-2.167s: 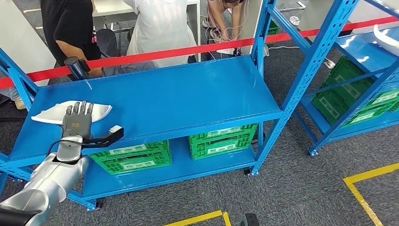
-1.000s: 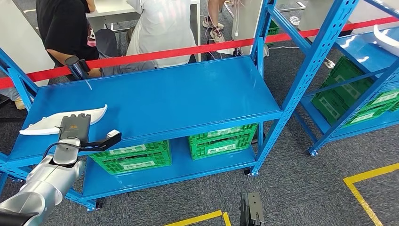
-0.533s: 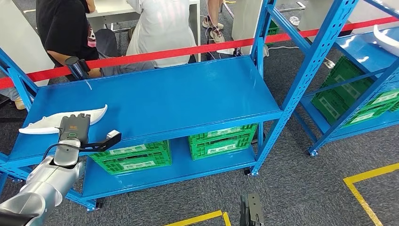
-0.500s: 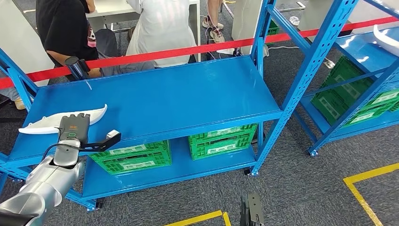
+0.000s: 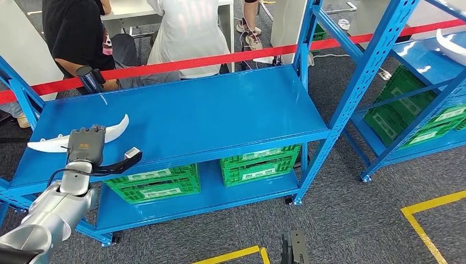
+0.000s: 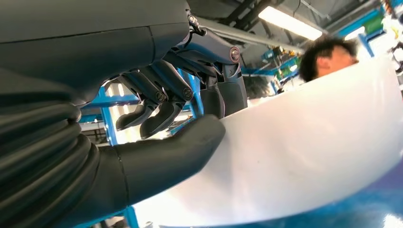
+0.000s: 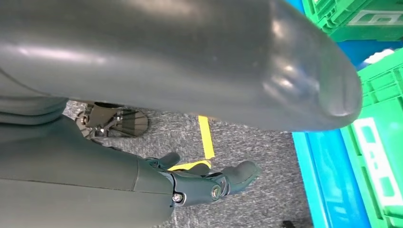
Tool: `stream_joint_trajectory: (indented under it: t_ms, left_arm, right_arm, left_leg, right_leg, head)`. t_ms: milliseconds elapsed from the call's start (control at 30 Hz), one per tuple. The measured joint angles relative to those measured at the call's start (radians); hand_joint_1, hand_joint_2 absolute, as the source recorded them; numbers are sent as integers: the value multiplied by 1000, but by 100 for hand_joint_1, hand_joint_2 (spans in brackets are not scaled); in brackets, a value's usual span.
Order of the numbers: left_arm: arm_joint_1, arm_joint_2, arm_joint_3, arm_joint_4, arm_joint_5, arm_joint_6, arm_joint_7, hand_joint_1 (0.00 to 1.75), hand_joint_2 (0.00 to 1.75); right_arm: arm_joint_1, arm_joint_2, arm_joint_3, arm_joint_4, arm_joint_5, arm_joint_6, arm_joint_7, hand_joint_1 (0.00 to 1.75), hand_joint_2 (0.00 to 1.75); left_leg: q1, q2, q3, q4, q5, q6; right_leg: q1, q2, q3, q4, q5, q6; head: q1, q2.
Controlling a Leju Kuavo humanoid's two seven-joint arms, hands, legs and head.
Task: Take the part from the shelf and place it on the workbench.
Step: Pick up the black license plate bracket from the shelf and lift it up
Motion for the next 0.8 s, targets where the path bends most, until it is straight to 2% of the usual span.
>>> stream_joint_trajectory:
  t_ms: [267, 500, 667, 800]
  left_arm:
    - [-1, -19, 33, -30, 84, 100, -83, 175, 175]
    - [34, -20, 113, -109, 149, 114, -151, 175, 175]
    - [91, -30, 222, -206, 191, 114, -291, 175, 175]
    - [124, -50, 295, -247, 118, 114, -299, 175, 175]
  right_arm:
    - [24, 0, 1, 0, -9, -5, 38, 0, 0]
    - [44, -1, 1, 0, -7, -9, 63, 0, 0]
    - [58, -4, 1, 0, -2, -14, 95, 0, 0]
    - [68, -7, 2, 0, 8, -10, 121, 0, 0]
  left_leg:
    - [0, 0, 0, 0, 0, 0]
    - [0, 0, 0, 0, 0, 0]
    - [0, 0, 0, 0, 0, 0]
    - [0, 0, 0, 0, -1, 0]
  right_leg:
    - [0, 0, 0, 0, 0, 0]
    - [0, 0, 0, 0, 0, 0]
    - [0, 0, 0, 0, 0, 0]
    - [0, 0, 0, 0, 0, 0]
  head:
    - [0, 0]
    - [0, 0]
    - [0, 0]
    - [0, 0]
